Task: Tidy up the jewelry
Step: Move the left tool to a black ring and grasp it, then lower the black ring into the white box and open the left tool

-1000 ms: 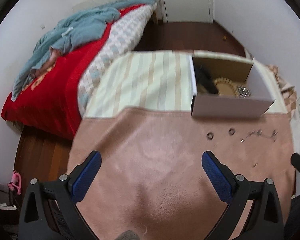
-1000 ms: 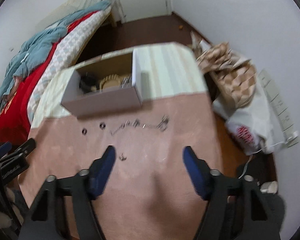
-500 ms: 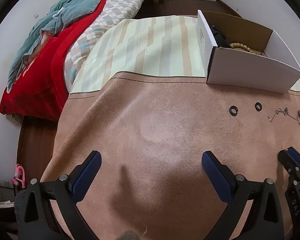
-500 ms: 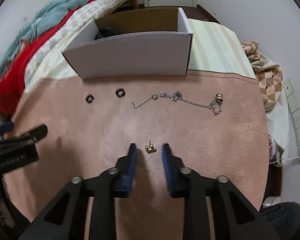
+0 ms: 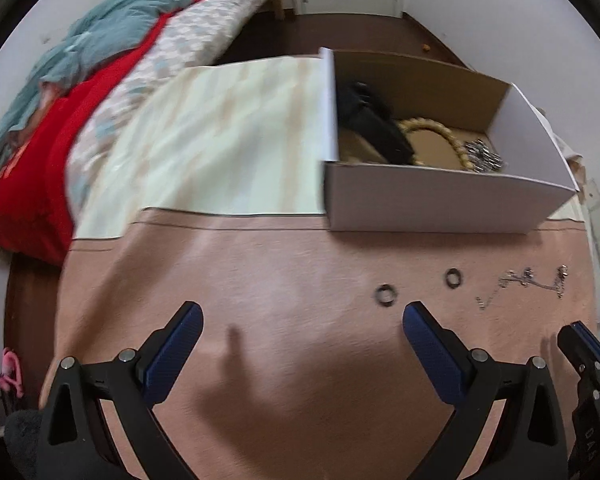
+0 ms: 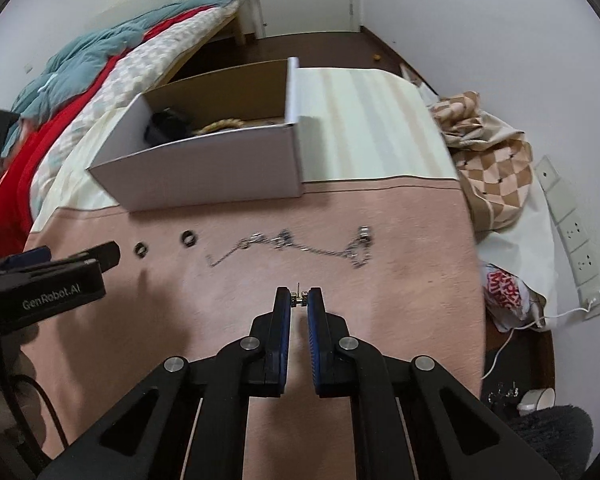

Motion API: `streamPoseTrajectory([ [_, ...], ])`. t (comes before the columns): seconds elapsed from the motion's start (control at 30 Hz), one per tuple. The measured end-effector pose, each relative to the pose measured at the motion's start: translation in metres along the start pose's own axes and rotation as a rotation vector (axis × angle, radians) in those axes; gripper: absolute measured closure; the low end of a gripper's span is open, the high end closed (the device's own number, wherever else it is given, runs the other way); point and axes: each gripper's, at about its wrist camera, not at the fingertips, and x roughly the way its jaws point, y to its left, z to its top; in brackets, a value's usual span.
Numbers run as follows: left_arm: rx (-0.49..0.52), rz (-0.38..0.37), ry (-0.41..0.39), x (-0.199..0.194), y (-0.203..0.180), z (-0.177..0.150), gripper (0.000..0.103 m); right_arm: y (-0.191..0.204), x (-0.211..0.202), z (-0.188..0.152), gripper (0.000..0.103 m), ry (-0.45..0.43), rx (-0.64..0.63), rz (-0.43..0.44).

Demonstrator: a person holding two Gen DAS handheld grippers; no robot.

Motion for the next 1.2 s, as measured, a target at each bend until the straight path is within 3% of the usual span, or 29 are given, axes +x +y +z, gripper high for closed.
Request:
streamPoseTrajectory([
  [0.3, 0.059, -0.059, 0.002, 0.012, -0.026, 0.003, 0.059, -0.012, 0.004, 0.000, 0.094, 0.005, 0.034, -0.012],
  [0.37, 0.070, -0.070, -0.006, 0.011, -0.030, 0.004, 0.081, -0.014, 0.004, 0.001, 0.094, 0.005, 0.040, -0.012],
  [0.43, 0.080, -0.082, -0.009, 0.010, -0.033, 0.004, 0.093, -0.014, 0.004, 0.001, 0.094, 0.004, 0.041, -0.014],
  [0.7, 0.075, -0.100, -0.031, 0.000, -0.031, 0.005, 0.093, -0.015, -0.007, 0.009, 0.094, -0.018, 0.060, 0.001],
  [0.9, 0.047, -0.179, -0.066, -0.036, -0.021, 0.020, 0.093, -0.011, -0.031, 0.032, 0.094, -0.060, 0.074, 0.072],
  [1.07, 0.013, -0.277, -0.087, -0.061, -0.011, 0.067, 0.093, -0.003, -0.035, 0.084, 0.094, -0.065, 0.074, 0.198],
  [1.2, -0.004, -0.325, -0.067, -0.053, -0.007, 0.112, 0.093, 0.007, -0.020, 0.130, 0.094, -0.043, 0.041, 0.249],
])
